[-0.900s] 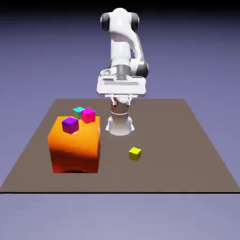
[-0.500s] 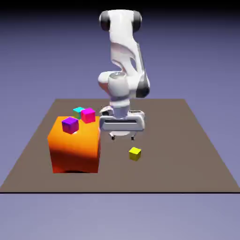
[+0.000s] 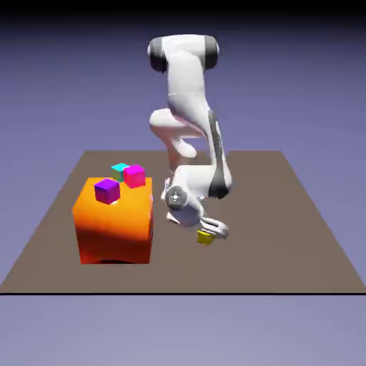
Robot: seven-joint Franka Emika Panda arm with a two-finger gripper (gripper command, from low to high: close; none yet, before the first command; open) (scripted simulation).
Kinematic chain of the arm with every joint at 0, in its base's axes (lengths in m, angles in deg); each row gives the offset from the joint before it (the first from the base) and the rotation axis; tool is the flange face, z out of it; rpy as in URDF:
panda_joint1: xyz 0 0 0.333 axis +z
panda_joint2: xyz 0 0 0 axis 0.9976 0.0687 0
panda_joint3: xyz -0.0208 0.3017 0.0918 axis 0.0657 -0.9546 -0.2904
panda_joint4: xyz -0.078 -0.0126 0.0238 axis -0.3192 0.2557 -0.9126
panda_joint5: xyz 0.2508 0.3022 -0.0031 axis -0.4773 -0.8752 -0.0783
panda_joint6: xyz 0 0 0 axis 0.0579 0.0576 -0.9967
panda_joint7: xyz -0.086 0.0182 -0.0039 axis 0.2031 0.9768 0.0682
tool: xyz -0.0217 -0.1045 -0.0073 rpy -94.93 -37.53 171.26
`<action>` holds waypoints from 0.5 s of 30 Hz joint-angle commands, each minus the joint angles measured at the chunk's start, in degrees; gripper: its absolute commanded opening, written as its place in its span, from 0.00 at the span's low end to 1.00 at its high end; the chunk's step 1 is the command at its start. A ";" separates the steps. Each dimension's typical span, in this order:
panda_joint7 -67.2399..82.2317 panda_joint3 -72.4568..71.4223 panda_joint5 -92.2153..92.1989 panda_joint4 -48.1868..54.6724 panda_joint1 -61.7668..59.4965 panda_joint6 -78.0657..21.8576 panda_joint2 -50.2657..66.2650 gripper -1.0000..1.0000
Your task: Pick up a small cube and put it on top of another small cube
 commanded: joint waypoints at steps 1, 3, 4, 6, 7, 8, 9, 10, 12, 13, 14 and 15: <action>0.00 0.00 0.00 0.00 0.00 0.00 0.00 0.00; -0.72 0.56 1.02 0.58 -0.24 -2.49 -1.92 0.00; -1.44 1.11 2.05 1.15 -0.47 -4.98 -3.84 0.00; -2.89 2.23 4.09 2.31 -0.94 -9.96 -7.69 0.00; -3.37 1.57 6.23 2.19 -0.43 -9.54 -8.56 0.00; -3.78 0.54 8.72 1.84 0.31 -8.21 -9.09 0.00; -4.95 1.08 11.01 2.08 -0.04 -8.96 -11.00 0.00; -6.21 1.81 13.28 2.40 -0.53 -9.97 -13.08 0.00; -8.73 3.28 17.81 3.02 -1.49 -12.00 -17.23 0.00; -9.99 4.01 20.07 3.33 -1.98 -13.01 -19.31 0.00; -11.25 4.74 22.34 3.64 -2.46 -14.02 -21.38 0.00; -12.48 5.86 24.00 4.09 -3.22 -15.53 -23.46 0.00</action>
